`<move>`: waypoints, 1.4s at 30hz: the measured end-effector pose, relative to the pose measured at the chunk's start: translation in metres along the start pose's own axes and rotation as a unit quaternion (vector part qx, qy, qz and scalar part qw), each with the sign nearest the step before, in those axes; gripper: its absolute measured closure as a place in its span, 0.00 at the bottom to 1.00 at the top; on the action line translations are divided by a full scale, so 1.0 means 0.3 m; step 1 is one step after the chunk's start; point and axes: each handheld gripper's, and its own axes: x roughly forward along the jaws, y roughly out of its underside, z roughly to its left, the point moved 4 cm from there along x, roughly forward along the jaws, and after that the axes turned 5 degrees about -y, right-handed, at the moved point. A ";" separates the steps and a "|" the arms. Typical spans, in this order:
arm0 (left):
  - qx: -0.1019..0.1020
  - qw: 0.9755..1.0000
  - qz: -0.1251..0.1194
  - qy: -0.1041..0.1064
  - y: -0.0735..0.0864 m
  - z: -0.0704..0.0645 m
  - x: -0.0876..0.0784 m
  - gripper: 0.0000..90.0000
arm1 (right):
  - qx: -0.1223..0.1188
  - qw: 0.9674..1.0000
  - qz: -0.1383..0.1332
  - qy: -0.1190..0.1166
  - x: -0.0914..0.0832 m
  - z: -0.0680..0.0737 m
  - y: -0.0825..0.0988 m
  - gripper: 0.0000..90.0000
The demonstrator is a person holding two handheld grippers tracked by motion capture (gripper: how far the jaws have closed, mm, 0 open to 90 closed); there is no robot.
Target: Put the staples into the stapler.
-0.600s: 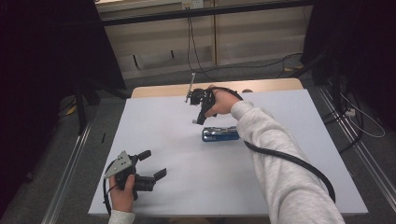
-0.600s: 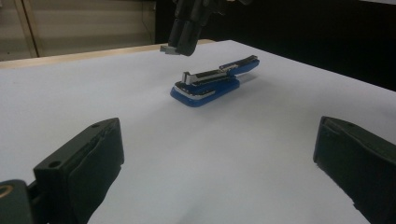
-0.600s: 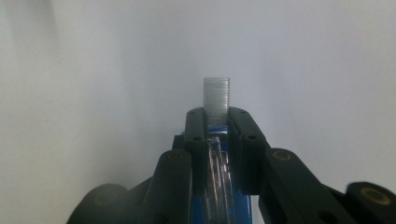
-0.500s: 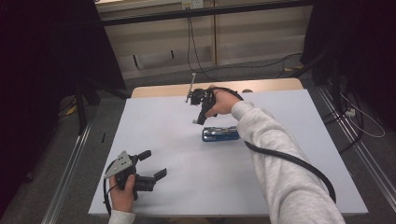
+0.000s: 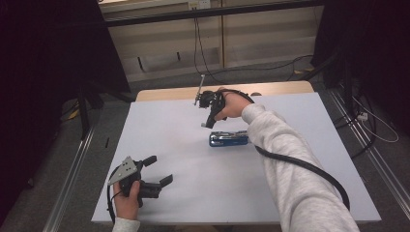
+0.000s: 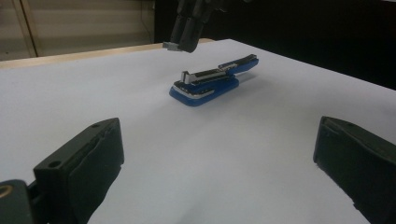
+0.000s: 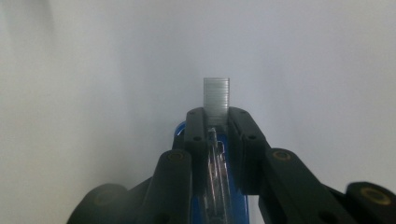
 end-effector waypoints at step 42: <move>0.004 1.000 0.003 0.000 0.000 -0.002 0.004 0.02 | 0.011 1.000 -0.005 0.001 -0.025 0.001 0.080 0.87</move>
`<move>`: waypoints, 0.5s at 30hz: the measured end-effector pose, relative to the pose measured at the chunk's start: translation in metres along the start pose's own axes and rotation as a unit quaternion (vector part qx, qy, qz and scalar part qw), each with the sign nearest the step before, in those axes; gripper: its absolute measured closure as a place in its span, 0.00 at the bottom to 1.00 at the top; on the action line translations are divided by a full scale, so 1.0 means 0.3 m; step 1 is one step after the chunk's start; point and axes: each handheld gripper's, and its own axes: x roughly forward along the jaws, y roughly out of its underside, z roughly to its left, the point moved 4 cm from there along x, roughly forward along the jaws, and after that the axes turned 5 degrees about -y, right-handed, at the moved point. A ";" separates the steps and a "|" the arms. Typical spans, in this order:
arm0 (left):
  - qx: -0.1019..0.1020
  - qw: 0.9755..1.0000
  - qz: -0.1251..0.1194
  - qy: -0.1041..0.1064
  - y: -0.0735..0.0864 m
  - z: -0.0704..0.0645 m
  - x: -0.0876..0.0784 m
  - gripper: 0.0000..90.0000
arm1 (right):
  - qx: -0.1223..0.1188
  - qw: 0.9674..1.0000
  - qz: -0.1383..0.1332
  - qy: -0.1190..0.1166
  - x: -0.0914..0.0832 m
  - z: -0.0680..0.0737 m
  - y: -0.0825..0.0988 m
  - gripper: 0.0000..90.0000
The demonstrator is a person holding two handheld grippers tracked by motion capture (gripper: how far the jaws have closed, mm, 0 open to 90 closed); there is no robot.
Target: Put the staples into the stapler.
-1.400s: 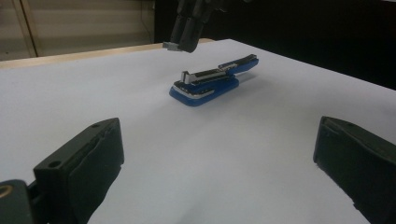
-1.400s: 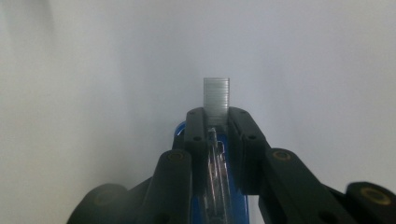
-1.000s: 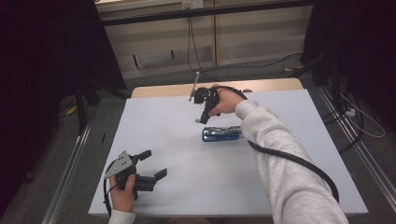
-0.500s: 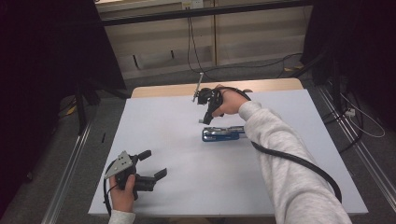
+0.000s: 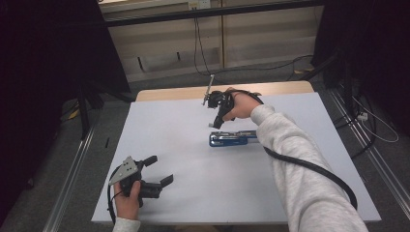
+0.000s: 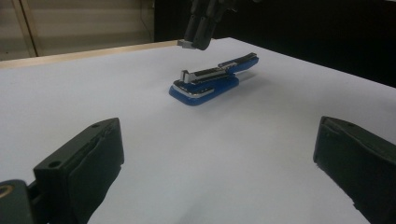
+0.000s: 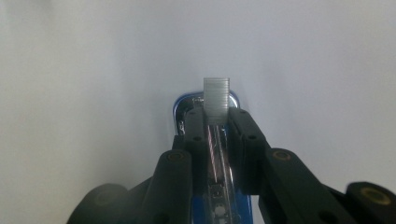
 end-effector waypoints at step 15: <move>0.001 1.000 0.001 0.000 0.000 -0.003 0.002 0.02 | 0.004 1.000 0.005 0.000 -0.003 -0.002 0.026 0.87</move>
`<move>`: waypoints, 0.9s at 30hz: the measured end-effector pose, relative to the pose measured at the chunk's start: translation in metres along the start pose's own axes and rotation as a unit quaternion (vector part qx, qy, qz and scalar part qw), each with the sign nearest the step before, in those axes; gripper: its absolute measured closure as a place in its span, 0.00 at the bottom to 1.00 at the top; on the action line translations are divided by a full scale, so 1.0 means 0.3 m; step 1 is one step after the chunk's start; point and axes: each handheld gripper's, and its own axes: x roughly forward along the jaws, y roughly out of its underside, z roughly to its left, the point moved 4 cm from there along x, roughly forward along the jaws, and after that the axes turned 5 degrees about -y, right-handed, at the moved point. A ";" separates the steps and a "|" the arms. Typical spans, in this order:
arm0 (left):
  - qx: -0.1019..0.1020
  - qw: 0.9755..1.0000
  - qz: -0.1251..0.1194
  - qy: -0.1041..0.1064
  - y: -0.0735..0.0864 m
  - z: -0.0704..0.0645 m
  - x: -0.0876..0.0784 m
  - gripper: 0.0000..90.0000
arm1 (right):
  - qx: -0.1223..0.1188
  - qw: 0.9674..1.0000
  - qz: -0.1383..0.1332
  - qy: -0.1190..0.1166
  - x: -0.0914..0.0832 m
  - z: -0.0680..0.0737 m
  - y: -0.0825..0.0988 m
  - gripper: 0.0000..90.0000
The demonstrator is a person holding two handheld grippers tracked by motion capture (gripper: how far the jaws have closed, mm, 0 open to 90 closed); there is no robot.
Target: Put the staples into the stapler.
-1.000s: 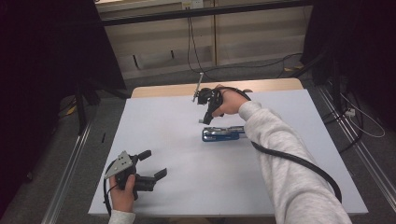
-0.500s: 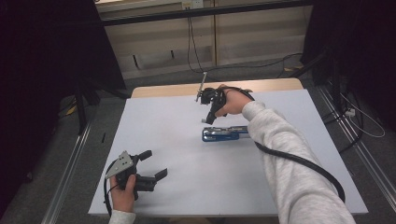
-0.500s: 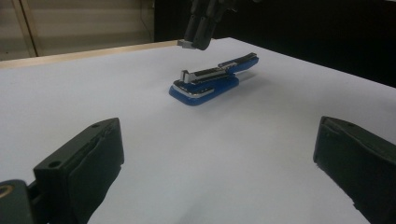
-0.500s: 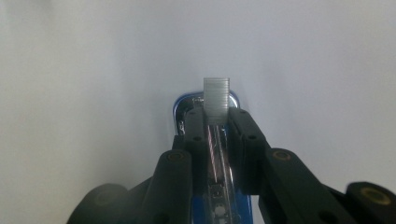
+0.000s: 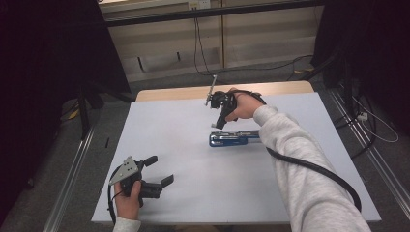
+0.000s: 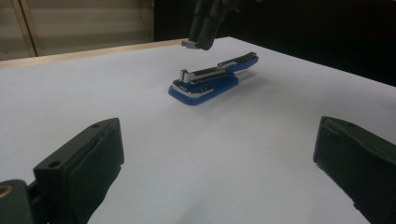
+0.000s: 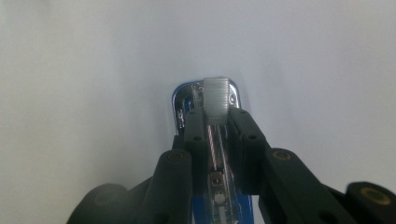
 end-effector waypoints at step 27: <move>0.000 1.000 0.000 -0.002 -0.001 0.001 -0.002 0.02 | -0.002 1.000 -0.006 -0.005 0.049 -0.009 0.020 0.87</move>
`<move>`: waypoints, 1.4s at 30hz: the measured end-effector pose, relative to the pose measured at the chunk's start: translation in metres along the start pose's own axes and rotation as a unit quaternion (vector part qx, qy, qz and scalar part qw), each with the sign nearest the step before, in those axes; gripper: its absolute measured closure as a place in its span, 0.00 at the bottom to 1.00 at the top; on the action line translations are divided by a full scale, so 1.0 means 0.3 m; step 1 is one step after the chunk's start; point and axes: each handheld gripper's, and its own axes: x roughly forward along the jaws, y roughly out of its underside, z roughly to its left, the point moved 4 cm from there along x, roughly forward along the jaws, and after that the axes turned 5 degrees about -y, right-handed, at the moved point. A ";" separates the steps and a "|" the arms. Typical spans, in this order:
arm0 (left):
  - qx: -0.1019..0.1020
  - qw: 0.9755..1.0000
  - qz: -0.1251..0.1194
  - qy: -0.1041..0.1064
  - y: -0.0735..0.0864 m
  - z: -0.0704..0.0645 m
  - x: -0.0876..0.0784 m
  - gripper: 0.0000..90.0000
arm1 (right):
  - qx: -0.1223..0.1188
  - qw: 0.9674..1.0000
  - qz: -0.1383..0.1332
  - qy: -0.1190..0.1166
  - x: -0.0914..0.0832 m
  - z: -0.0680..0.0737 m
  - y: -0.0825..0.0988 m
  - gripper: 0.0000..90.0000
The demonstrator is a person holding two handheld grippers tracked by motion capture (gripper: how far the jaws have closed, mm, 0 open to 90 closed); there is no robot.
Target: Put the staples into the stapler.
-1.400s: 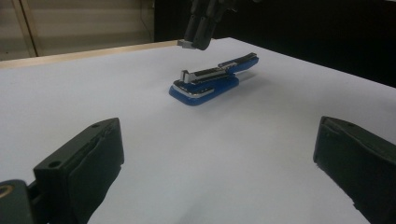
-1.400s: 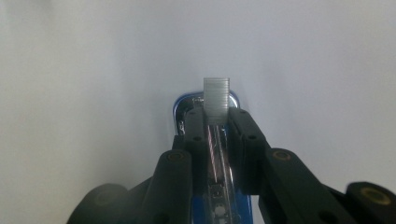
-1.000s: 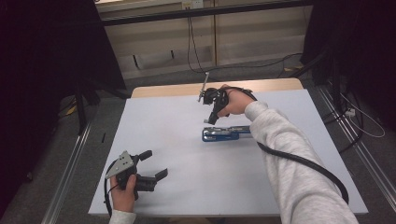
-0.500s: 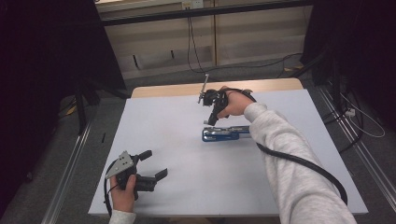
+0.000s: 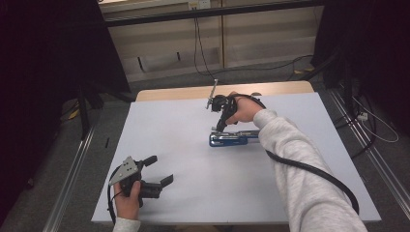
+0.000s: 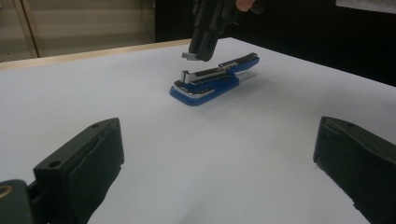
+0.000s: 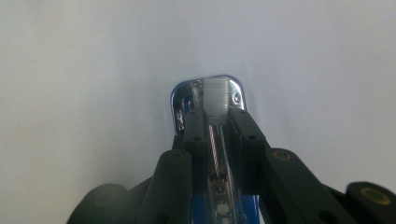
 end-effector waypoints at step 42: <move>0.000 1.000 0.004 0.001 0.004 -0.004 0.008 0.02 | -0.006 1.000 0.004 -0.017 0.054 0.006 0.025 0.87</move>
